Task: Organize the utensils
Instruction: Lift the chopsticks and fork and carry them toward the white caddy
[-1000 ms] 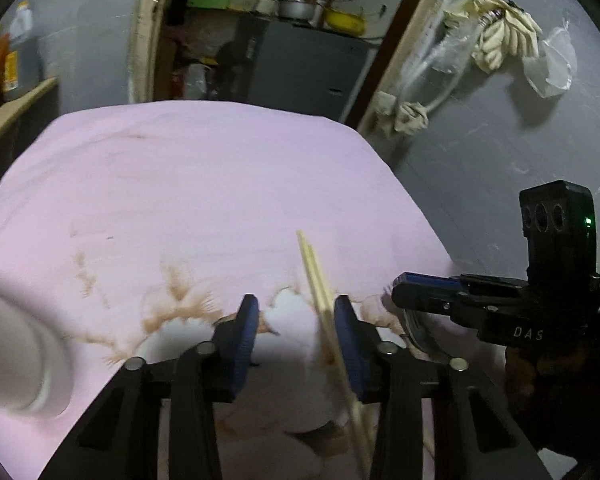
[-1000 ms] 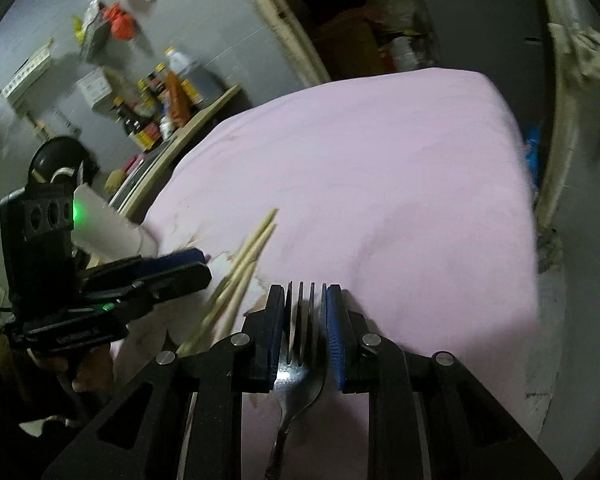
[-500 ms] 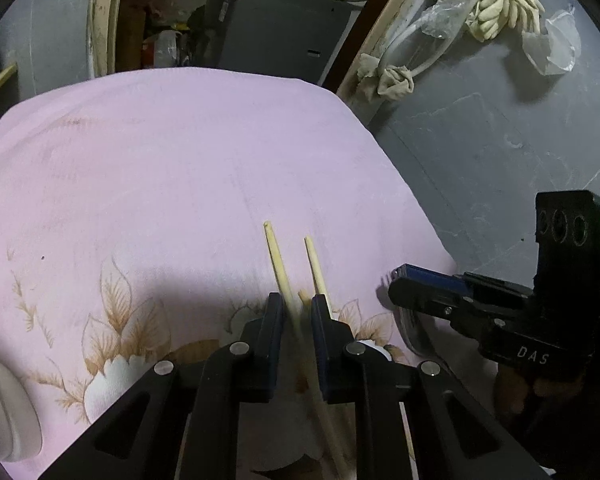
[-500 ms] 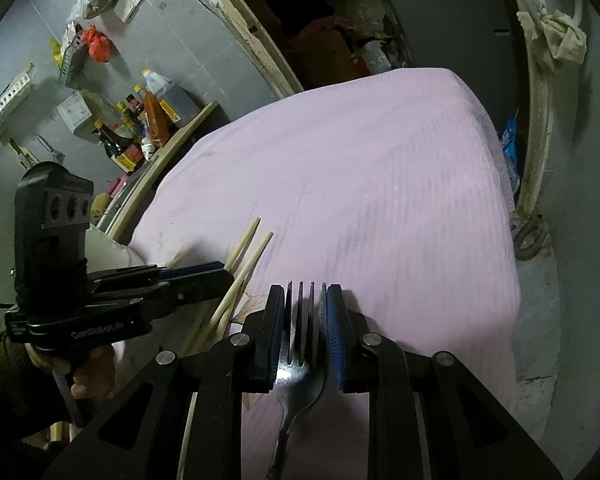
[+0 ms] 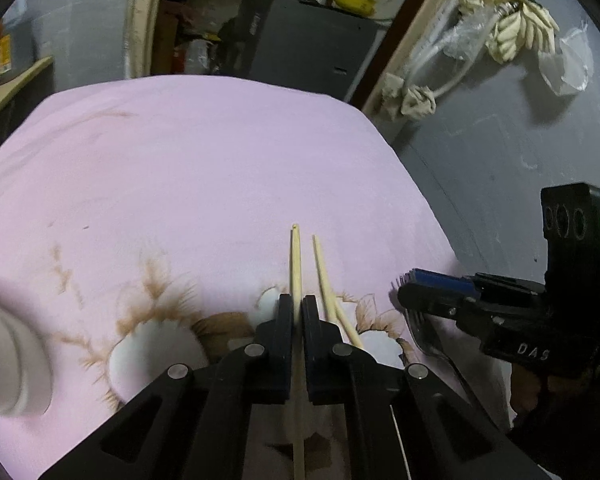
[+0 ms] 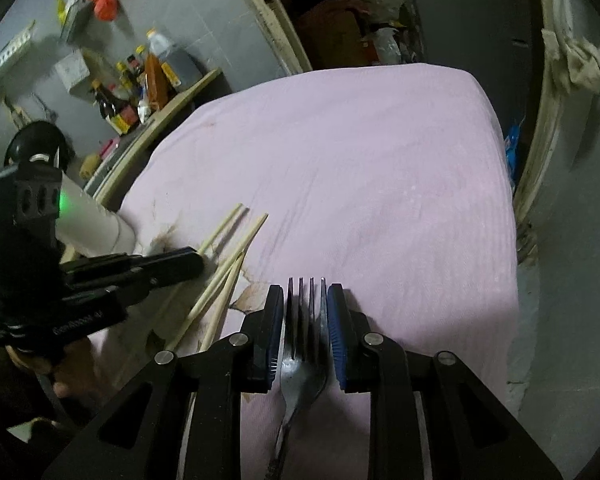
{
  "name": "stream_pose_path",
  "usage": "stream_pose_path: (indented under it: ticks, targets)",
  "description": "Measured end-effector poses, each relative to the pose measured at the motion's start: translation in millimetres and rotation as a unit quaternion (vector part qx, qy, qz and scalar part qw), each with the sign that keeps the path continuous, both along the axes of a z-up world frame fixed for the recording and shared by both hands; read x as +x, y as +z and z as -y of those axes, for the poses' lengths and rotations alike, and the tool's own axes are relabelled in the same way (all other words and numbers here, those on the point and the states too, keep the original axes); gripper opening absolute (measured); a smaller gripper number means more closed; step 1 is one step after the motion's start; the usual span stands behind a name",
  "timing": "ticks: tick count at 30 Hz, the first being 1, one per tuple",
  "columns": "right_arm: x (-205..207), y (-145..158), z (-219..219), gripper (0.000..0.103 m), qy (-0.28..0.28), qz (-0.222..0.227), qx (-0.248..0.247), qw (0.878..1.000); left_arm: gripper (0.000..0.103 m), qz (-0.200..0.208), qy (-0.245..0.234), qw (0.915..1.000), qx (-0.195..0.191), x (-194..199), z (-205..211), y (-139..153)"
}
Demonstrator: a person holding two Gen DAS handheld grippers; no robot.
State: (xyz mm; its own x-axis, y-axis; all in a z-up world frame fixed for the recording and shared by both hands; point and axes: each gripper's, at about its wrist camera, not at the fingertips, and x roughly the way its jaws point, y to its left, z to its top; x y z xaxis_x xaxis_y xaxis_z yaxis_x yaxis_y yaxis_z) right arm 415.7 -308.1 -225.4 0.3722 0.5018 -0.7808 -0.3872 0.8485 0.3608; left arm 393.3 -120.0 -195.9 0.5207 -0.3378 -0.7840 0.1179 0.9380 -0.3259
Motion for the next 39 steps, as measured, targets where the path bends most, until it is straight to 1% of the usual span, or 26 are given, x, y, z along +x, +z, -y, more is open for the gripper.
stream_pose_path:
  ticks: [4, 7, 12, 16, 19, 23, 25, 30, 34, 37, 39]
  targets:
    - [0.6, 4.1, -2.6, 0.019, 0.016, 0.009, -0.021, 1.000, 0.005, -0.001, 0.014, 0.9999, -0.003, -10.6, -10.7, 0.0]
    - [1.2, 6.3, -1.5, 0.018, 0.014, 0.007, -0.024, 1.000, 0.005, 0.005, 0.025, 0.9996, -0.012, -18.3, -15.3, 3.0]
    - [-7.3, 9.9, 6.3, 0.018, -0.014, -0.009, 0.004, 1.000, 0.005, 0.029, 0.034, 0.9988, -0.018, -32.5, -21.7, 17.5]
    - [-24.4, 20.3, 8.8, 0.018, -0.046, 0.004, 0.002, 0.999, 0.005, 0.052, 0.037, 0.9977, -0.023, -43.6, -28.3, 35.5]
    - [-41.5, 33.3, 8.2, 0.018, -0.080, 0.029, -0.005, 0.996, 0.005, 0.066, 0.040, 0.9965, -0.030, -53.2, -34.5, 49.6]
    - [-67.7, 52.5, 1.3, 0.018, -0.115, 0.078, -0.020, 0.990, 0.005, 0.087, 0.041, 0.9946, -0.038, -66.9, -44.9, 68.9]
    - [-81.6, 60.7, -7.2, 0.018, -0.125, 0.100, -0.040, 0.986, 0.005, 0.095, 0.038, 0.9938, -0.042, -74.4, -50.4, 77.1]
    - [-107.3, 80.1, -18.2, 0.018, -0.152, 0.130, -0.067, 0.978, 0.005, 0.108, 0.034, 0.9925, -0.045, -91.9, -67.6, 93.7]
    - [-132.1, 102.7, -16.6, 0.017, -0.194, 0.153, -0.056, 0.968, 0.005, 0.123, 0.030, 0.9907, -0.049, -108.8, -79.6, 110.3]
    - [-147.4, 120.2, -18.2, 0.017, -0.214, 0.174, -0.044, 0.960, 0.005, 0.141, 0.033, 0.9878, -0.056, -120.9, -91.1, 125.8]
    - [-154.0, 128.2, -22.5, 0.017, -0.215, 0.186, -0.042, 0.958, 0.005, 0.154, 0.039, 0.9855, -0.060, -126.9, -100.7, 135.2]
